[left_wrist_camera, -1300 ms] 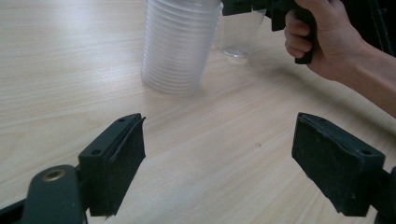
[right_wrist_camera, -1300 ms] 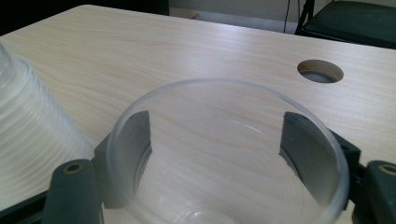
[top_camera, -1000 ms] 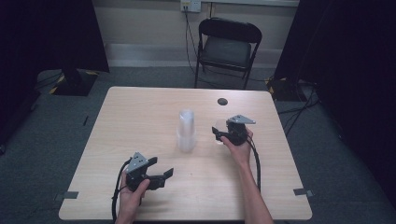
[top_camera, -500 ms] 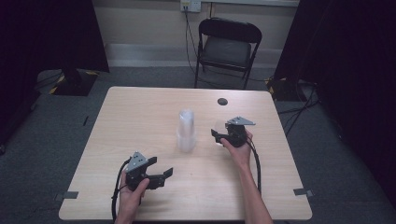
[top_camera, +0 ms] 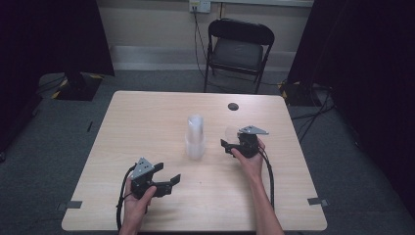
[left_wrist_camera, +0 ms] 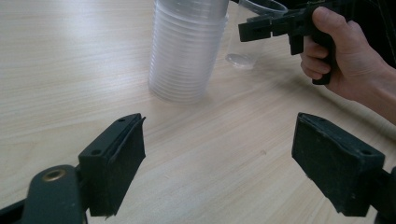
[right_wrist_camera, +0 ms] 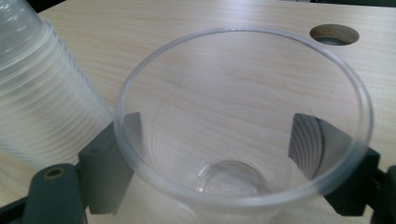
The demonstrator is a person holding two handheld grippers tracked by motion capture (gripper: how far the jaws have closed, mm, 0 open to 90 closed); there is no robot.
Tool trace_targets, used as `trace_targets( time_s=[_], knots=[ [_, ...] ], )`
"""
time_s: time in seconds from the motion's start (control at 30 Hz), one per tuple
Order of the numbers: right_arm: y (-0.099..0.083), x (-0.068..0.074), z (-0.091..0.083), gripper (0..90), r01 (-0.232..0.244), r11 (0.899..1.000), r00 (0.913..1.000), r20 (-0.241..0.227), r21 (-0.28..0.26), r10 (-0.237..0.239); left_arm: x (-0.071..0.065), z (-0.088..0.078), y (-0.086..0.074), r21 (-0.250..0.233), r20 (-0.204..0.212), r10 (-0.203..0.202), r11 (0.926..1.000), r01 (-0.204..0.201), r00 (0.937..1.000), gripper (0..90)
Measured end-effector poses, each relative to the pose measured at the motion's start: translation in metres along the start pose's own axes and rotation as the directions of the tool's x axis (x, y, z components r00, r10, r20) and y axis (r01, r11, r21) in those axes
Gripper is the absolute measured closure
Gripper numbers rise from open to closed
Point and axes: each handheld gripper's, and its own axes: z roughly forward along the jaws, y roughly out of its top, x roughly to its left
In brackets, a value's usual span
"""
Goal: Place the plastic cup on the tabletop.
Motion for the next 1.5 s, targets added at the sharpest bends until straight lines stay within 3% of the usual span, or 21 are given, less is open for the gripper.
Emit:
trace_targets(
  time_s=[0.13, 0.33, 0.57, 0.93, 1.2, 1.33, 1.5],
  knots=[
    [-0.001, 0.0, -0.004, 16.3, 0.005, 1.0, 0.9998, 0.021, 0.001, -0.005, 0.0, 0.0, 0.001, 0.0, -0.012, 0.016, 0.9999, -0.016, 0.9998, 17.3],
    [-0.007, -0.002, -0.01, 16.5, -0.024, 1.0, 0.9993, 0.028, 0.003, 0.024, 0.001, -0.001, 0.002, 0.002, -0.026, 0.022, 0.9998, -0.022, 0.9994, 17.8],
    [-0.012, 0.004, -0.02, 16.3, -0.035, 0.999, 0.9987, 0.037, -0.001, 0.035, 0.003, -0.002, 0.004, -0.005, -0.016, 0.029, 0.9996, -0.029, 0.9994, 17.4],
    [-0.021, 0.007, -0.033, 16.6, -0.058, 0.998, 0.9972, 0.046, -0.011, 0.058, 0.003, -0.003, 0.003, -0.019, -0.054, 0.038, 0.999, -0.039, 0.9978, 15.8],
    [-0.028, 0.015, -0.06, 18.7, -0.06, 0.998, 0.9967, 0.053, -0.034, 0.062, 0.007, -0.004, 0.003, -0.019, -0.082, 0.021, 0.9996, -0.023, 0.9964, 15.7],
    [-0.029, 0.023, -0.07, 21.1, -0.049, 0.998, 0.9977, 0.046, -0.046, 0.051, 0.006, -0.005, 0.001, 0.006, -0.094, 0.02, 0.9998, -0.019, 0.9953, 15.7],
    [-0.034, 0.038, -0.081, 22.2, -0.023, 0.998, 0.9994, 0.024, -0.065, 0.024, 0.004, -0.007, -0.001, 0.002, -0.081, 0.017, 0.9999, -0.016, 0.9966, 15.7]
  ],
)
